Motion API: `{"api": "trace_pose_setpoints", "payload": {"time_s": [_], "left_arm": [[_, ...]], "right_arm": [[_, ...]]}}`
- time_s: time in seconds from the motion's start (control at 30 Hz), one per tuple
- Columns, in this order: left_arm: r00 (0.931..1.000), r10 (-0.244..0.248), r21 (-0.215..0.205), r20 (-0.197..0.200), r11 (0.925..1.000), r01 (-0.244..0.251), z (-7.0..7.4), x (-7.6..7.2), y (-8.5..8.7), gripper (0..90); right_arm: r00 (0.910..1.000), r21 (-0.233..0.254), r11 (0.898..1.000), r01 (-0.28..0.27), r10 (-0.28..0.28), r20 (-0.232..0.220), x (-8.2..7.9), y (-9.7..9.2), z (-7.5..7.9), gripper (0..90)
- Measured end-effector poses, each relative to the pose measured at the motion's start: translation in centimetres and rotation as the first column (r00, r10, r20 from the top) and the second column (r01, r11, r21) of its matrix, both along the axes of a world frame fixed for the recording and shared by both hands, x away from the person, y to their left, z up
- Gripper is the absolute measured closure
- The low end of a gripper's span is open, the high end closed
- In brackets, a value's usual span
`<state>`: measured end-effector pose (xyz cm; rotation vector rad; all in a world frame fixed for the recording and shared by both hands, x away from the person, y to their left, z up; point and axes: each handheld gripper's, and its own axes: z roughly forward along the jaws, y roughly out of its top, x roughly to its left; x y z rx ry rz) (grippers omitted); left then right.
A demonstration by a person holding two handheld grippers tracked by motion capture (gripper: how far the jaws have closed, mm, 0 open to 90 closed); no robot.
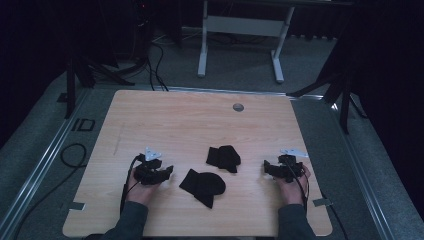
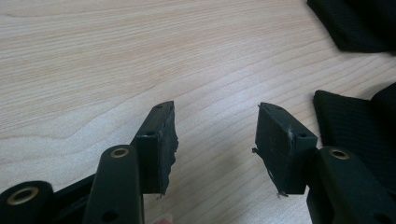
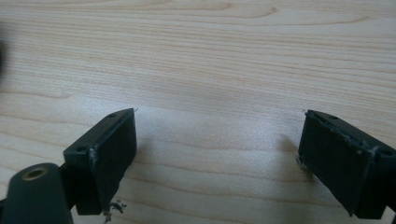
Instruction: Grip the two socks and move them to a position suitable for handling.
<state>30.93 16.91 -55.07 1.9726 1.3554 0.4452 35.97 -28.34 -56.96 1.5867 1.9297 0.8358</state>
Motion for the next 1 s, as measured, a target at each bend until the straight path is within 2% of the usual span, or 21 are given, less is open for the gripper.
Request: {"api": "trace_pose_setpoints", "payload": {"time_s": [0.3,0.43,0.5,0.57,0.6,0.67,0.7,0.87,1.0], "left_arm": [[0.9999,-0.012,-0.017,0.012,0.9998,0.013,0.4,-0.2,0.2,49.4],[0.9997,-0.02,-0.021,0.015,0.9996,0.02,0.5,-0.2,0.1,49.8],[0.9995,-0.025,-0.026,0.019,0.9993,0.025,0.6,-0.3,0.0,50.4],[0.9992,-0.033,-0.025,0.021,0.9991,0.033,0.7,-0.3,0.0,51.1],[0.9991,-0.036,-0.026,0.022,0.999,0.037,0.7,-0.3,-0.1,51.3],[0.9988,-0.042,-0.027,0.026,0.9987,0.043,0.8,-0.4,-0.2,51.3],[0.9986,-0.045,-0.025,0.026,0.9986,0.046,0.8,-0.4,-0.3,51.3],[0.9969,-0.071,-0.015,0.033,0.9973,0.072,0.9,-0.3,-0.8,51.8],[0.9961,-0.082,-0.005,0.033,0.9966,0.082,0.9,-0.4,-1.0,51.8]], "right_arm": [[1.0,0.002,1.0,0.002,-0.002,0.005,-0.5,0.6,0.0,13.4],[0.9993,-0.005,0.999,-0.033,0.033,-0.017,-0.7,0.6,0.3,16.5],[0.9993,-0.004,1.0,-0.03,0.03,-0.022,-0.9,0.5,0.4,22.2],[0.9989,-0.004,0.999,-0.04,0.04,-0.026,-1.0,0.6,0.6,31.6],[0.9984,-0.005,0.999,-0.05,0.05,-0.025,-1.1,0.6,0.7,38.8],[0.9955,-0.009,0.996,-0.092,0.091,-0.025,-1.3,0.7,0.9,58.7],[0.9932,-0.011,0.993,-0.113,0.113,-0.028,-1.4,0.8,1.0,63.0],[0.9857,-0.002,0.987,-0.163,0.163,-0.043,-1.7,1.6,1.5,73.5],[0.9733,-0.009,0.973,-0.229,0.228,-0.025,-2.2,2.9,2.4,83.9]]}}
